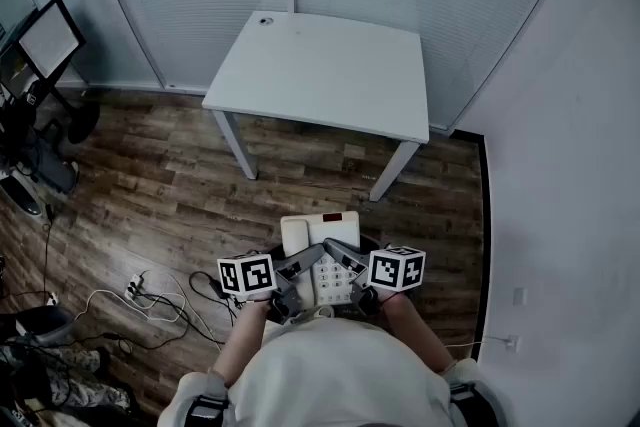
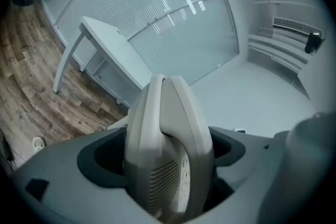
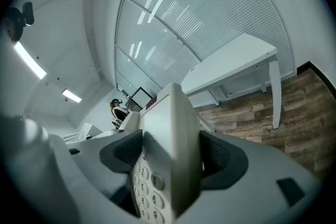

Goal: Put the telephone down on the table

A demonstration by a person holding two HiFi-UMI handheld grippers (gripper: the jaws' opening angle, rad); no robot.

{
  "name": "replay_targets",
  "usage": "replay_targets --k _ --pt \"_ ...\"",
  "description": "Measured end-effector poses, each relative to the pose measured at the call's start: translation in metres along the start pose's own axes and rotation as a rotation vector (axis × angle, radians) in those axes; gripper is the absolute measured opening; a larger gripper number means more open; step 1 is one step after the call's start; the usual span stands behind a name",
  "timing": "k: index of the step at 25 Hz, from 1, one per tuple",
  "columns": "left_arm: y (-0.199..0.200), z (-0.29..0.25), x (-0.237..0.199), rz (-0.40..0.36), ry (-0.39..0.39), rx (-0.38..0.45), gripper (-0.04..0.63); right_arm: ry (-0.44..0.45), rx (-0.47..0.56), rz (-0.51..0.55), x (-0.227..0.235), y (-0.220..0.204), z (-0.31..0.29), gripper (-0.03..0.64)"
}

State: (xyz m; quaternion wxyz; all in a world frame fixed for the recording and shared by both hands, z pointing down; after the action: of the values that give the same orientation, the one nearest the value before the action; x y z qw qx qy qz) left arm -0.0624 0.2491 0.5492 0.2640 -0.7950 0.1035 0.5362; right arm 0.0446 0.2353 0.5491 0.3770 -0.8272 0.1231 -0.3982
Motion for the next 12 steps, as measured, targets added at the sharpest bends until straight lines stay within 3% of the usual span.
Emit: replay_targets --k 5,12 --pt "-0.035 0.017 0.018 -0.007 0.031 -0.026 0.433 0.000 0.015 -0.046 -0.018 -0.025 0.034 0.339" --pt "-0.066 0.025 0.033 -0.051 0.008 0.012 0.433 0.009 0.054 0.012 -0.029 -0.040 0.064 0.340"
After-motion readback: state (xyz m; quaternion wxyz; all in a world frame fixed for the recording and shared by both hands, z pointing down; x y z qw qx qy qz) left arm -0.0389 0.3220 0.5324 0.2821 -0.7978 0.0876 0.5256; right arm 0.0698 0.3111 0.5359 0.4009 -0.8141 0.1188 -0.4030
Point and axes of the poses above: the fingertips, and each gripper's own axes: z backward along the fingers, x to its right, y out of its top, the point moved 3 cm from there along z, backward along the fingers, and after that the axes turned 11 degrees about z, right-handed, at the moved point
